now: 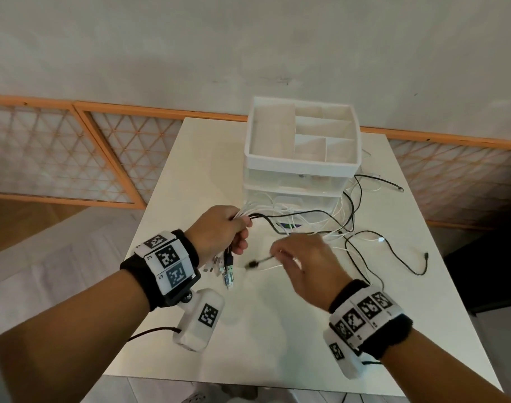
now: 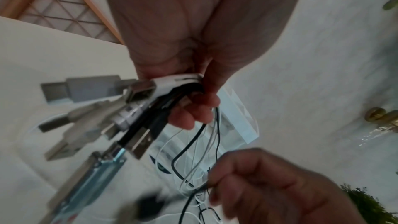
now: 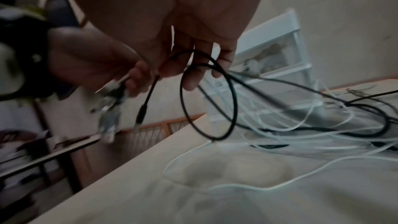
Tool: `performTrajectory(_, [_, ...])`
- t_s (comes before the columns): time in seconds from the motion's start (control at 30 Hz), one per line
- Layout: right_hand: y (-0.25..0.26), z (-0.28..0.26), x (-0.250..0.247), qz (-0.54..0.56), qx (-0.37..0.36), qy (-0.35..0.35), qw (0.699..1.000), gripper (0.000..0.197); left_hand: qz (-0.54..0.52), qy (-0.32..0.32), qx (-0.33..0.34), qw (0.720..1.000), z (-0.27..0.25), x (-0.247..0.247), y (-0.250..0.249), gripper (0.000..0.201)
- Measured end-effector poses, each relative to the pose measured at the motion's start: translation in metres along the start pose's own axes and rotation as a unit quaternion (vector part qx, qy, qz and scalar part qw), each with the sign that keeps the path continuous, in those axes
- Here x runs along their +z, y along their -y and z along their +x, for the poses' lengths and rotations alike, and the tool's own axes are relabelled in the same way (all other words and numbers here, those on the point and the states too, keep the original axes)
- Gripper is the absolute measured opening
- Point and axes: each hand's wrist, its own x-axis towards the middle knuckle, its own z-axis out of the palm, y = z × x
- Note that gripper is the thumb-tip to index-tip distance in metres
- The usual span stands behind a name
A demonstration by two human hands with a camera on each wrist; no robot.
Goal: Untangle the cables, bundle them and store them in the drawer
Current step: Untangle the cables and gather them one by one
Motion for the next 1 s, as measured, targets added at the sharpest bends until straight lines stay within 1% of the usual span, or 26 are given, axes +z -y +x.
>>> performTrajectory(0.07, [0.009, -0.003, 0.013, -0.013, -0.016, 0.075, 0.997, 0.015, -0.006, 0.001, 0.016, 1.000, -0.001, 0.003, -0.007, 0.020])
performTrajectory(0.1, [0.013, -0.003, 0.018, -0.010, -0.016, 0.101, 0.995, 0.017, -0.003, 0.007, 0.022, 1.000, -0.003, 0.005, -0.009, 0.019])
performTrajectory(0.13, [0.018, -0.001, 0.022, 0.000, -0.015, 0.112, 0.994, 0.018, 0.012, 0.013, 0.028, 0.999, -0.004, 0.008, -0.011, 0.018])
performTrajectory(0.17, [0.024, 0.002, 0.023, 0.013, -0.011, 0.104, 0.994, 0.017, 0.044, 0.016, 0.038, 0.998, -0.005, 0.012, -0.012, 0.018])
performTrajectory(0.2, [0.028, 0.006, 0.024, 0.027, -0.002, 0.082, 0.996, 0.014, 0.086, 0.017, 0.050, 0.995, -0.005, 0.015, -0.011, 0.020])
performTrajectory(0.27, [0.033, 0.016, 0.023, 0.038, 0.027, 0.023, 0.999, 0.006, 0.151, 0.012, 0.067, 0.986, -0.005, 0.020, -0.006, 0.026])
performTrajectory(0.3, [0.033, 0.019, 0.023, 0.042, 0.044, -0.002, 0.998, 0.007, 0.161, 0.009, 0.066, 0.985, -0.004, 0.020, -0.004, 0.027])
performTrajectory(0.37, [0.032, 0.022, 0.022, 0.072, 0.081, -0.034, 0.994, 0.012, 0.150, 0.008, 0.058, 0.987, -0.004, 0.020, 0.003, 0.027])
performTrajectory(0.47, [0.030, 0.021, 0.021, 0.105, 0.137, -0.093, 0.980, 0.019, 0.087, 0.037, 0.022, 0.995, -0.006, 0.020, 0.010, 0.029])
performTrajectory(0.53, [0.029, 0.022, 0.021, 0.106, 0.172, -0.122, 0.972, 0.021, 0.090, 0.037, 0.019, 0.995, -0.007, 0.022, 0.014, 0.031])
performTrajectory(0.57, [0.029, 0.023, 0.022, 0.106, 0.177, -0.131, 0.970, 0.022, 0.109, 0.028, 0.026, 0.993, -0.007, 0.023, 0.014, 0.033])
performTrajectory(0.67, [0.033, 0.023, 0.025, 0.112, 0.160, -0.137, 0.971, 0.023, 0.193, -0.018, 0.055, 0.979, -0.003, 0.026, 0.011, 0.028])
performTrajectory(0.73, [0.035, 0.023, 0.027, 0.115, 0.159, -0.133, 0.971, 0.023, 0.212, -0.029, 0.072, 0.974, -0.001, 0.028, 0.009, 0.021])
performTrajectory(0.87, [0.037, 0.022, 0.026, 0.108, 0.178, -0.133, 0.969, 0.022, 0.185, 0.004, 0.057, 0.981, 0.000, 0.029, 0.014, 0.020])
performTrajectory(0.93, [0.037, 0.022, 0.016, 0.101, 0.206, -0.109, 0.967, 0.023, 0.180, 0.008, 0.046, 0.983, -0.002, 0.027, 0.014, 0.024])
performTrajectory(1.0, [0.031, 0.020, -0.004, 0.092, 0.241, -0.078, 0.963, 0.033, 0.139, -0.001, 0.032, 0.990, -0.002, 0.020, 0.010, 0.030])
